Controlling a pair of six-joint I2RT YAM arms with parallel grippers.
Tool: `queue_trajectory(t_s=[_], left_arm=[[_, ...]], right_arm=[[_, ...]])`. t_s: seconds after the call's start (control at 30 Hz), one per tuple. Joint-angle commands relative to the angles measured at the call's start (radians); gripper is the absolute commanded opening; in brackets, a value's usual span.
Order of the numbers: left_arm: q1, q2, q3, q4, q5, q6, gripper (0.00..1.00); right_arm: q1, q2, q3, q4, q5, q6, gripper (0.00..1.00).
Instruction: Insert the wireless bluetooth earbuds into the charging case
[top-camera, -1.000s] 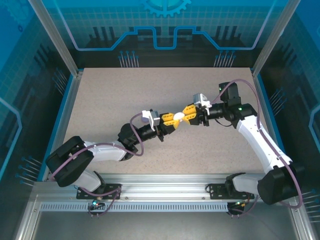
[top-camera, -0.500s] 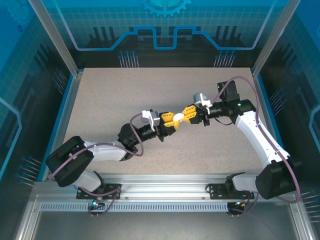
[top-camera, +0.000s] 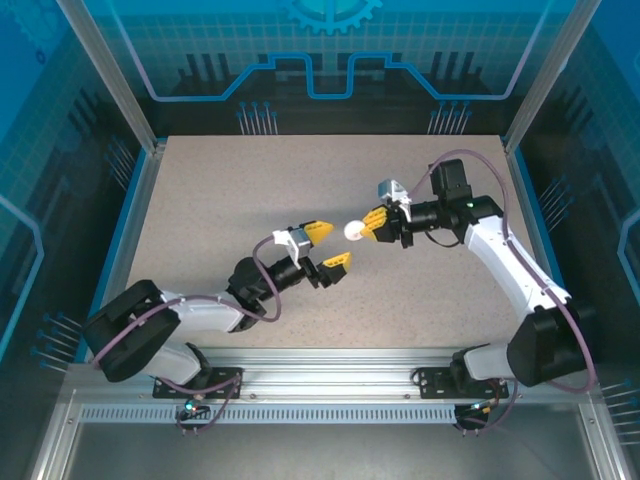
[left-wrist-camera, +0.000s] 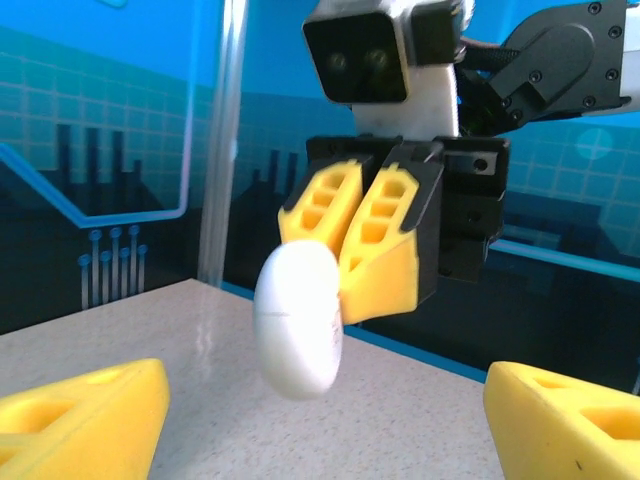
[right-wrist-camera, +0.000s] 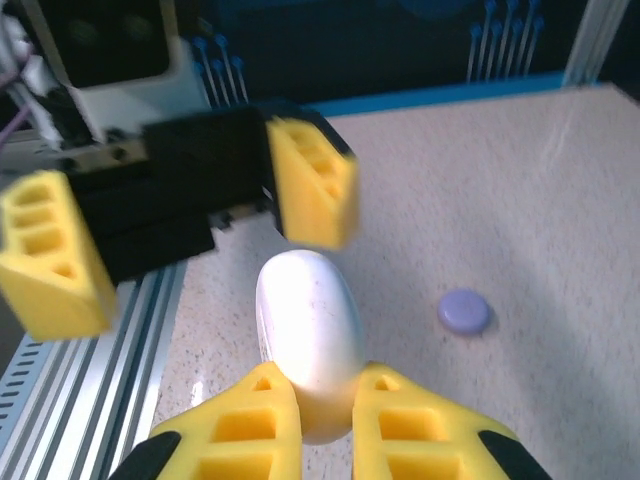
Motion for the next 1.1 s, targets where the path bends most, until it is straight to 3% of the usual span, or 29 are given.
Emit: queue_trajectory(t_s=[0.0, 0.2, 0.47, 0.7, 1.07], left_arm=[[0.001, -0.085, -0.048, -0.057, -0.136, 0.045, 0.83], [0.003, -0.241, -0.095, -0.293, -0.314, 0.083, 0.86], [0.029, -0.478, -0.064, -0.805, -0.573, 0.036, 0.87], [0.075, -0.587, -0.059, -0.982, -0.585, -0.001, 0.85], [0.12, -0.573, -0.008, -1.122, -0.562, -0.073, 0.84]], right_arm=[[0.013, 0.063, -0.009, 0.015, 0.129, 0.133, 0.03], [0.025, 0.231, 0.031, 0.069, 0.288, 0.375, 0.03], [0.075, 0.476, 0.182, -0.025, 0.407, 0.519, 0.04], [0.086, 0.628, 0.318, -0.101, 0.439, 0.63, 0.02], [0.087, 0.751, 0.42, -0.159, 0.461, 0.703, 0.02]])
